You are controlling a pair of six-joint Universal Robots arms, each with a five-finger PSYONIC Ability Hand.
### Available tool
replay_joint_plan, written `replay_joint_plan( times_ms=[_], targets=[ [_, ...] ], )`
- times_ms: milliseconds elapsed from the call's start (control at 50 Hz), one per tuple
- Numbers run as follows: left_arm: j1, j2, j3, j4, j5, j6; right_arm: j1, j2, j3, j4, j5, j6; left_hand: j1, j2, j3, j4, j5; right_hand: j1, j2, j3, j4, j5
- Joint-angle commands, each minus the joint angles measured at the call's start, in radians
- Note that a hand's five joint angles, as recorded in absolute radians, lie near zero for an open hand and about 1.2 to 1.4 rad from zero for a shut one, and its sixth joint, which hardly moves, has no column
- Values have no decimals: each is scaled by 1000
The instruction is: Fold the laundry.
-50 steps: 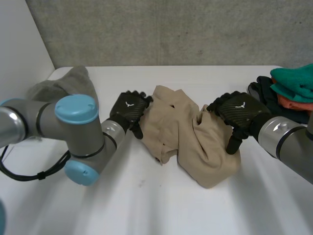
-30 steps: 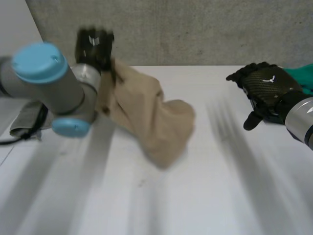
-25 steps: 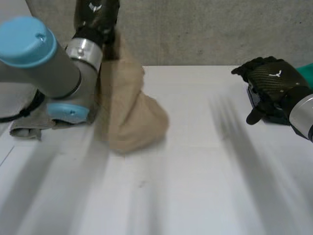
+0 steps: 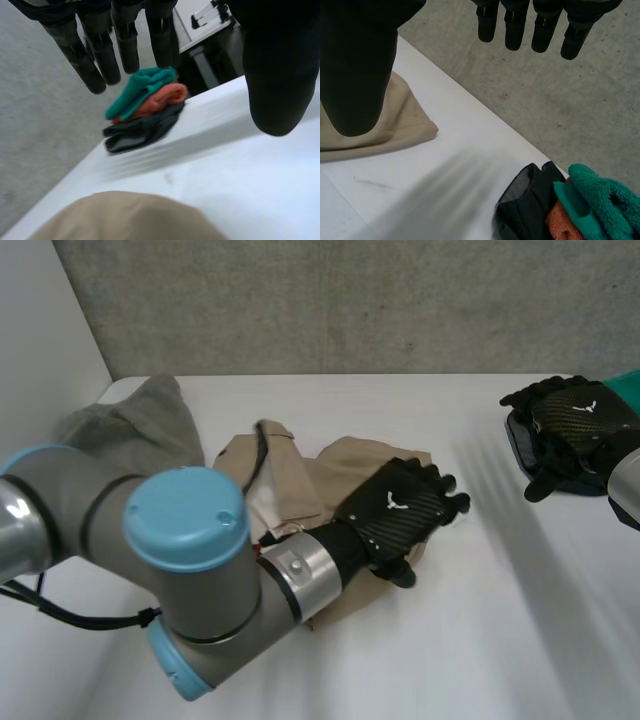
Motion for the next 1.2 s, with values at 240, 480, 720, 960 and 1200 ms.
replay_joint_plan(
  times_ms=[240, 480, 720, 960, 1200],
  targets=[
    [398, 320, -140, -43, -205, -40, 249, 72, -75, 136, 55, -88, -160, -164, -163, -156, -151, -50, -35, -34, -29, -49],
    [631, -14, 194, -359, -10, -30, 563, 218, -20, -2, 239, -3, -154, -158, -157, -150, -145, -50, -35, -34, -29, -49],
    [606, -295, 437, -558, 110, 79, 657, 436, -89, -188, 433, -9, -57, -61, -61, -54, -49, 52, 68, 68, 74, 54],
    [537, -200, 402, -537, -57, 101, 567, 517, -231, -197, 436, -71, 1003, 999, 999, 1006, 1011, 1171, 1187, 1187, 1193, 1173],
    [366, 206, 68, -266, -287, -13, 320, 479, -526, -456, 240, -33, 1003, 999, 999, 1006, 1011, 1171, 1187, 1187, 1193, 1173]
  ],
)
